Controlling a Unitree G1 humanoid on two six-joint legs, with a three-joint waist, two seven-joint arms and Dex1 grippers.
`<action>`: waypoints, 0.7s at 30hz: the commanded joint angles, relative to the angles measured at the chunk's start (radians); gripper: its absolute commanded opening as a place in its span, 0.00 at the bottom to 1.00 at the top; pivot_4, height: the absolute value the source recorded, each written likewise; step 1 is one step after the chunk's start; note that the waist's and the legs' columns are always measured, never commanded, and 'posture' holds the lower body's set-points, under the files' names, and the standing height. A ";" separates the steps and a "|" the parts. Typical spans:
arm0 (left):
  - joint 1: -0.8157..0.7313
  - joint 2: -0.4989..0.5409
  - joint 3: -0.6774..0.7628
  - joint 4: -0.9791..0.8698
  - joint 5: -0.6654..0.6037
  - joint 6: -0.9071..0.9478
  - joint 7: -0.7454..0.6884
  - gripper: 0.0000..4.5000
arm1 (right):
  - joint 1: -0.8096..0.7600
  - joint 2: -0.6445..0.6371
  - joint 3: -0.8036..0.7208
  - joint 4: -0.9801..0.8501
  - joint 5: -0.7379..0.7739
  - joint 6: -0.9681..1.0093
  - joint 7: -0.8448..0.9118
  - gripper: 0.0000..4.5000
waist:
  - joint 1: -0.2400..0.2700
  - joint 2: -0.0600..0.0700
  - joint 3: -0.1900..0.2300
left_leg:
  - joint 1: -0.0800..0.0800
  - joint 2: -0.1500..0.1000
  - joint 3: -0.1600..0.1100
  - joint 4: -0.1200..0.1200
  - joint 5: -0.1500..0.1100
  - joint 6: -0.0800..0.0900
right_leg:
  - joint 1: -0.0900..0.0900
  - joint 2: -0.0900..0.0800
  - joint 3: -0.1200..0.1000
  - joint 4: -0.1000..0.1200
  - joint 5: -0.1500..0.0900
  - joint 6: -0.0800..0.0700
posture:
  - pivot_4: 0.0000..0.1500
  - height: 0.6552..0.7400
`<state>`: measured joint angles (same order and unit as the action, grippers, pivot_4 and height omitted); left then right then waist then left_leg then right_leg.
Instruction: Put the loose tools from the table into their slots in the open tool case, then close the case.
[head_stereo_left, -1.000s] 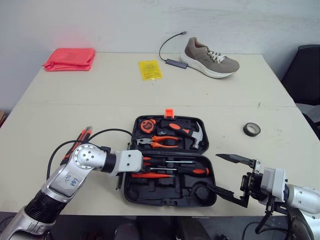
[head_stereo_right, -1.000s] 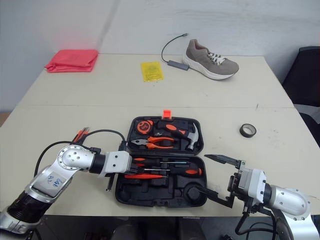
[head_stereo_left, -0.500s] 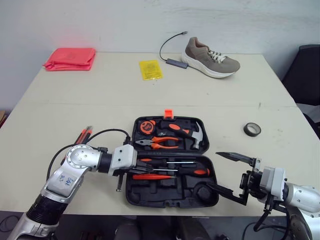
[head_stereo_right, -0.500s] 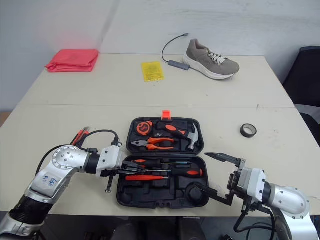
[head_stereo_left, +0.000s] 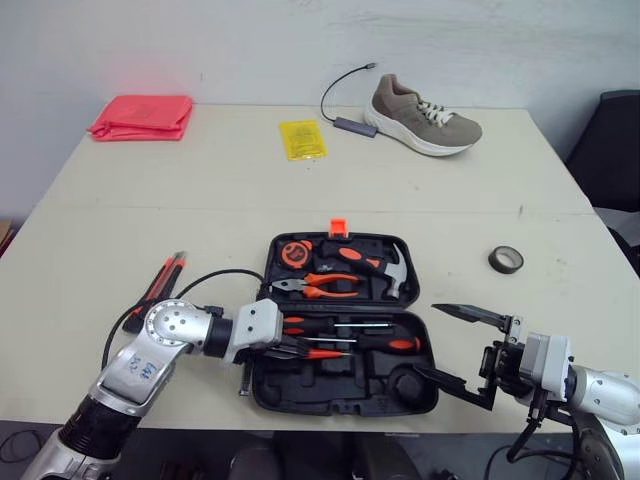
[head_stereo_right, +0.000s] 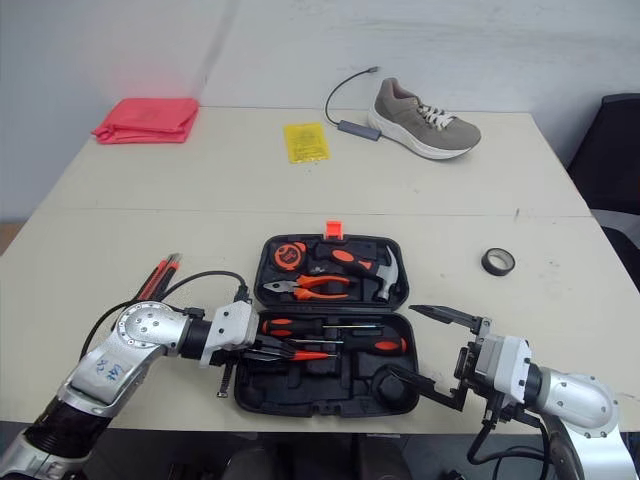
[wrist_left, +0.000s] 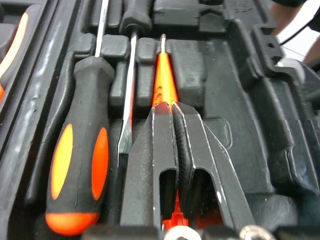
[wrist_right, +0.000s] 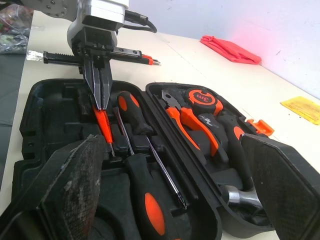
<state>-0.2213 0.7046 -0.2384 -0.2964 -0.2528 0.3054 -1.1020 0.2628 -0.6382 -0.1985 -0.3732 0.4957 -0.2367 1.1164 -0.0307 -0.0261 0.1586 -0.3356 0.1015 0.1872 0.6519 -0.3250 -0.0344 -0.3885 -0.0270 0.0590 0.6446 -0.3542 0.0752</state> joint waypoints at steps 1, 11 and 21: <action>0.007 0.005 -0.002 -0.017 0.004 0.009 0.007 0.01 | 0.006 0.000 -0.004 -0.017 0.013 -0.005 -0.005 1.00 | 0.000 0.000 0.000 | 0.000 0.000 0.000 0.000 0.000 0.000 | 0.000 0.000 0.000 0.000 0.000 0.000 | 1.00 1.00; 0.022 0.047 -0.042 -0.027 0.030 0.152 0.024 0.01 | 0.007 0.002 0.000 -0.020 0.013 -0.003 -0.006 1.00 | -0.001 0.000 0.000 | 0.001 0.000 0.000 0.000 0.000 0.000 | 0.000 0.000 0.000 0.000 0.000 0.000 | 1.00 1.00; 0.037 0.053 -0.058 -0.052 -0.008 0.246 0.027 0.01 | 0.001 0.004 0.006 -0.017 0.010 -0.005 -0.012 1.00 | -0.001 0.000 -0.001 | 0.002 0.000 -0.001 -0.001 0.000 0.000 | 0.002 0.000 0.000 -0.001 0.000 0.000 | 1.00 1.00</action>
<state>-0.2185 0.7379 -0.2557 -0.3773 -0.2747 0.5180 -1.0665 0.2622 -0.6382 -0.1953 -0.3732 0.4955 -0.2362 1.1077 -0.0313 -0.0258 0.1579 -0.3339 0.1016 0.1863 0.6512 -0.3251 -0.0345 -0.3864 -0.0272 0.0587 0.6440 -0.3544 0.0749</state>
